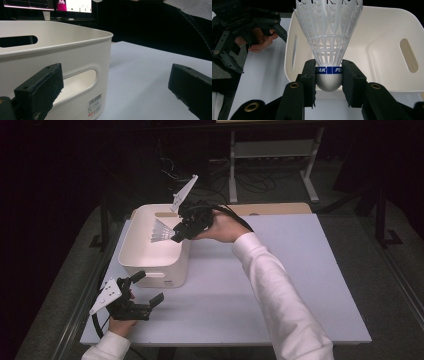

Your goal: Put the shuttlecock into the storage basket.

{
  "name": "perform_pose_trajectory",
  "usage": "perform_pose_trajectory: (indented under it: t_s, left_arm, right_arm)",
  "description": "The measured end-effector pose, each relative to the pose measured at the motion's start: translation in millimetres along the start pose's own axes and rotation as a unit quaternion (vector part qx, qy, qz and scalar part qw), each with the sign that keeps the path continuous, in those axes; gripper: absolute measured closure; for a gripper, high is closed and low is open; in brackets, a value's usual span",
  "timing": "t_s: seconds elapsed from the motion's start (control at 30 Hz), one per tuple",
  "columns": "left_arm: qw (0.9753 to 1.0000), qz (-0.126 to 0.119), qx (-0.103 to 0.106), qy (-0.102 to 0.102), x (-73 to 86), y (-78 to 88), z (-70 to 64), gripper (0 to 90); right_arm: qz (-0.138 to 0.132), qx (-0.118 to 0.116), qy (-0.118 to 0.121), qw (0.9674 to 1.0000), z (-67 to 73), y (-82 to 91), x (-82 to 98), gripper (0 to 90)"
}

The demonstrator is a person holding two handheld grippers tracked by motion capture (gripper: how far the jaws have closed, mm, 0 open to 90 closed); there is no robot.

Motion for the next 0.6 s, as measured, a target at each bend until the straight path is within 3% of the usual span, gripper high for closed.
perform_pose_trajectory:
  t_s: [0.6]
  left_arm:
    - [1.0, 0.0, 0.001, 0.003, -0.1, 1.3, -0.4, 0.0]
  right_arm:
    - [-0.001, -0.019, -0.006, 0.9998, -3.1, -28.0, 0.0, 64.0]
Point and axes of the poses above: each handheld gripper's, and its own axes: y roughly backward along the jaws, x roughly out of its underside, z roughly to its left, the point moved 3 cm from there along -y, roughly forward along the jaws, and after that the axes turned 8 degrees about y, right-handed, at the moved point
